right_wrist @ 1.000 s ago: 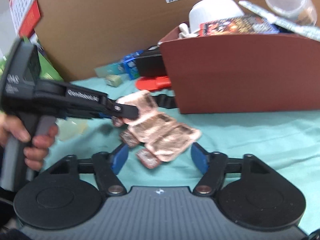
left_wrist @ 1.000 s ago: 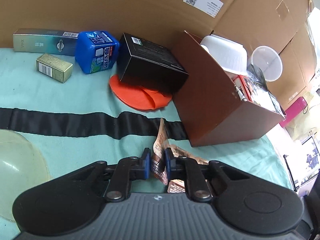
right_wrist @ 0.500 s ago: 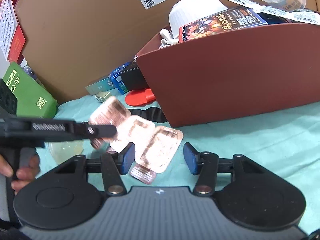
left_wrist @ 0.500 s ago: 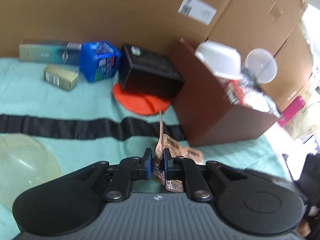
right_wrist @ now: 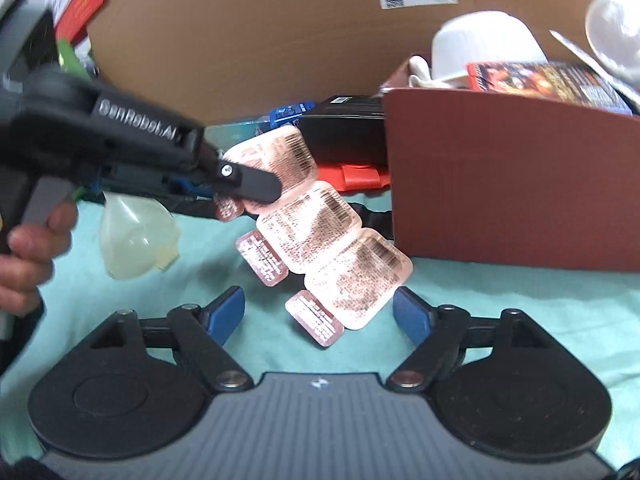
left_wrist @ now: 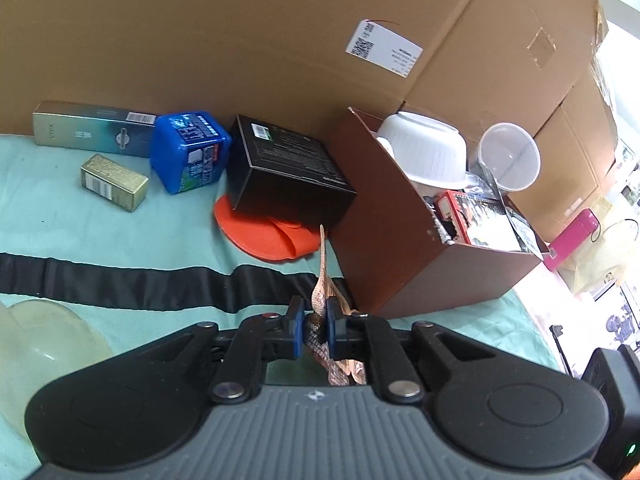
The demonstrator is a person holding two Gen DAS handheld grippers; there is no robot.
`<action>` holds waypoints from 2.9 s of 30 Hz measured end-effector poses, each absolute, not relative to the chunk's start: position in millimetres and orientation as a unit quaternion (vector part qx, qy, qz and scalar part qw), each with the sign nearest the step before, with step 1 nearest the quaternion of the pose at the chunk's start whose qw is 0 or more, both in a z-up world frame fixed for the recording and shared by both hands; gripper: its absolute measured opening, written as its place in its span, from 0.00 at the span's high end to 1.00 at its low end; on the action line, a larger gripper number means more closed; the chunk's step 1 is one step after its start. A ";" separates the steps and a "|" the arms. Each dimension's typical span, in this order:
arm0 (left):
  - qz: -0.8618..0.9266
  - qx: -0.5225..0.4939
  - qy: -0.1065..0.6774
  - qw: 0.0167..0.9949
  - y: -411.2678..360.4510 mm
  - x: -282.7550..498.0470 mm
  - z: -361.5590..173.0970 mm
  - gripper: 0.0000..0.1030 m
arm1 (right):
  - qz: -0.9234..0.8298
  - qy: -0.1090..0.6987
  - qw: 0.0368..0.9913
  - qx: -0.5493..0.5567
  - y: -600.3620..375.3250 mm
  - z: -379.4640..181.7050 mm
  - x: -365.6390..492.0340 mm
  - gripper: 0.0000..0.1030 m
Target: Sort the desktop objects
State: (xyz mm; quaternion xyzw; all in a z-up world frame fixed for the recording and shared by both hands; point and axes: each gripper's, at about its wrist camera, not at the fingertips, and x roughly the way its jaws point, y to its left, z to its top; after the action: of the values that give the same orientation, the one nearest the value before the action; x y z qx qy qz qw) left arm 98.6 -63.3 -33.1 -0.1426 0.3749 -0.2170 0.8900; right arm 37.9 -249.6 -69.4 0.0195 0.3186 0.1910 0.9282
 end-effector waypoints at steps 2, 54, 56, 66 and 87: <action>-0.223 -0.137 0.374 0.890 -65.8 96.8 -32.3 0.90 | 0.172 0.309 0.935 -0.006 -243.8 -69.1 41.1 0.38; -0.374 -0.134 0.267 0.878 -231.6 155.2 49.6 0.89 | -0.007 0.165 0.982 -0.093 -382.4 27.6 59.2 0.99; -0.362 -0.136 0.278 0.879 -233.7 169.6 39.5 0.89 | -0.006 0.175 0.980 -0.091 -383.9 19.4 71.6 0.99; -0.336 -0.115 0.294 0.887 -237.6 195.0 27.7 0.88 | 0.000 0.191 0.979 -0.075 -392.8 12.0 100.5 0.98; -0.334 -0.080 0.245 0.907 -228.7 144.7 51.1 0.00 | -0.008 0.159 0.987 -0.023 -384.8 22.2 60.3 0.05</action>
State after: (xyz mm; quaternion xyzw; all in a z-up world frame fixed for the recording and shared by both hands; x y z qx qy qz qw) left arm 144.7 -228.7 51.1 -0.0796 0.2450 -0.3345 0.9065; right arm 60.3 -384.8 22.2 -0.0227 0.1593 -0.0080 0.9869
